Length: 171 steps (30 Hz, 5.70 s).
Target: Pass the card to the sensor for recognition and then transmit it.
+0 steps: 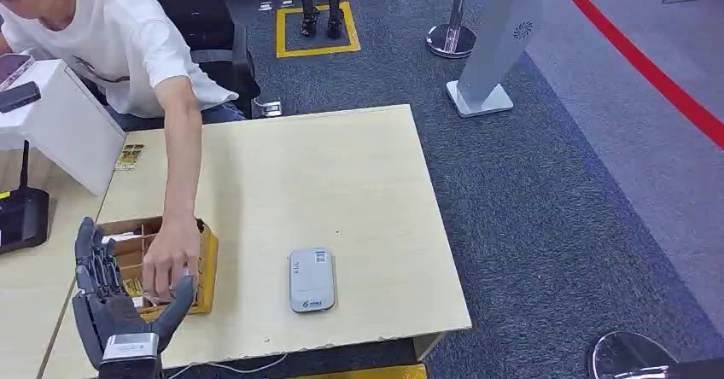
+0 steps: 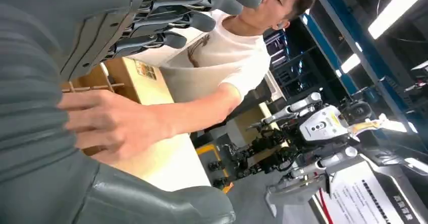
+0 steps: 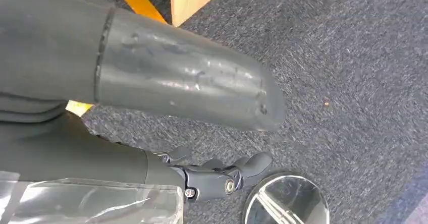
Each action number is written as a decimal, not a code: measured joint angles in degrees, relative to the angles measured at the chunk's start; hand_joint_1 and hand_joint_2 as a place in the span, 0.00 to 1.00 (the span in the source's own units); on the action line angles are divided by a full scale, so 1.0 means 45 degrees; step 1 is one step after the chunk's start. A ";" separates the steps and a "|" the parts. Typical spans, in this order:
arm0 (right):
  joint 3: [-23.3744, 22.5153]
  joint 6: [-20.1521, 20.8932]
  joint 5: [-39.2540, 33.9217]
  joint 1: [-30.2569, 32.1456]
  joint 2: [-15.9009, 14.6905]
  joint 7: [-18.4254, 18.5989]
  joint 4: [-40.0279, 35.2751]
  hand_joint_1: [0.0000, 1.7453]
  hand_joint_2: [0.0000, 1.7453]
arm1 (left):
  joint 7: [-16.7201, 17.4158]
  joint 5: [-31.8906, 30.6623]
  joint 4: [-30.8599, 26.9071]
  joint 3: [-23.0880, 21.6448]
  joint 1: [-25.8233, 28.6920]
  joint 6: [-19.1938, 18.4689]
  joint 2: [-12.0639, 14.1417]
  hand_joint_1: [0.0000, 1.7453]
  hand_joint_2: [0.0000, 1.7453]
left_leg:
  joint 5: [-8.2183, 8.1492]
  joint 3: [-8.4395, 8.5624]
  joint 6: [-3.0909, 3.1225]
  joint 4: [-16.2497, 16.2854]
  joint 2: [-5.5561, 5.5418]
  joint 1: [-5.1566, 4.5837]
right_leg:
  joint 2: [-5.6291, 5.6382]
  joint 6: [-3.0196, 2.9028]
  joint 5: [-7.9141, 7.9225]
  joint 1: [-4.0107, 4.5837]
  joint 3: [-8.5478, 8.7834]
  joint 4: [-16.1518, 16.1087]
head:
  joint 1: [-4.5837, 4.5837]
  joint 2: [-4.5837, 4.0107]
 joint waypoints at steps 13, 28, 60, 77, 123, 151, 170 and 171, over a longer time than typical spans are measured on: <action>-0.0170 0.0170 -0.0214 -0.0179 0.0000 0.0000 -0.0010 0.00 0.00 | 0.0097 -0.0083 0.0000 -0.0010 -0.0057 0.0024 0.0112 0.00 1.00 | 0.0000 0.0001 0.0000 0.0000 0.0000 0.0000 | 0.0000 0.0000 0.0000 0.0000 0.0000 0.0000 | 0.0000 0.0000; -0.0218 0.0194 -0.0321 -0.0187 0.0141 0.0087 -0.0185 0.00 0.00 | 0.0233 -0.0296 0.0000 -0.0005 -0.0056 0.0039 0.0189 0.00 1.00 | 0.0001 0.0000 0.0000 0.0000 0.0000 0.0000 | 0.0000 0.0000 0.0000 0.0000 0.0001 0.0001 | 0.0000 0.0000; -0.0214 0.0150 -0.0457 -0.0177 0.0403 0.0170 -0.0413 0.00 0.00 | 0.0413 -0.0573 0.0000 -0.0005 -0.0025 0.0175 0.0325 0.00 1.00 | 0.0000 0.0000 0.0000 0.0000 0.0000 0.0000 | 0.0000 0.0000 0.0000 0.0000 0.0001 0.0001 | 0.0000 0.0000; -0.0214 0.0151 -0.0447 -0.0177 0.0418 0.0243 -0.0413 0.00 0.00 | 0.0413 -0.0631 0.0000 -0.0005 0.0002 0.0228 0.0374 0.00 1.00 | 0.0000 0.0000 0.0000 -0.0001 0.0000 0.0000 | 0.0000 0.0001 -0.0001 0.0000 0.0001 0.0001 | 0.0000 0.0000; -0.0097 0.0146 -0.0398 -0.0180 0.0418 0.0315 -0.0418 0.00 0.00 | 0.0369 -0.0520 0.0000 -0.0005 -0.0001 0.0228 0.0393 0.00 1.00 | 0.0001 0.0001 0.0000 -0.0001 0.0000 0.0000 | 0.0000 0.0001 -0.0001 0.0000 0.0001 0.0001 | 0.0000 0.0000; -0.0087 0.0146 -0.0389 -0.0179 0.0418 0.0340 -0.0413 0.00 0.00 | 0.0359 -0.0510 0.0000 -0.0005 -0.0002 0.0248 0.0393 0.00 1.00 | 0.0001 0.0001 0.0000 0.0000 0.0000 0.0000 | 0.0000 0.0001 -0.0001 0.0000 0.0001 0.0001 | 0.0000 0.0000; -0.0068 0.0146 -0.0389 -0.0165 0.0418 0.0340 -0.0418 0.00 0.00 | 0.0461 -0.0437 0.0000 -0.0005 -0.0004 0.0073 0.0621 0.00 1.00 | 0.0001 0.0002 0.0000 0.0000 0.0000 0.0000 | 0.0000 0.0001 -0.0001 0.0000 0.0001 0.0001 | 0.0000 0.0000; -0.0068 0.0146 -0.0389 -0.0156 0.0418 0.0340 -0.0418 0.00 0.00 | 0.0461 -0.0442 0.0000 -0.0005 -0.0005 0.0073 0.0631 0.00 1.00 | 0.0001 0.0001 0.0000 0.0000 0.0000 0.0000 | 0.0000 0.0001 -0.0001 0.0000 0.0001 0.0001 | 0.0000 0.0000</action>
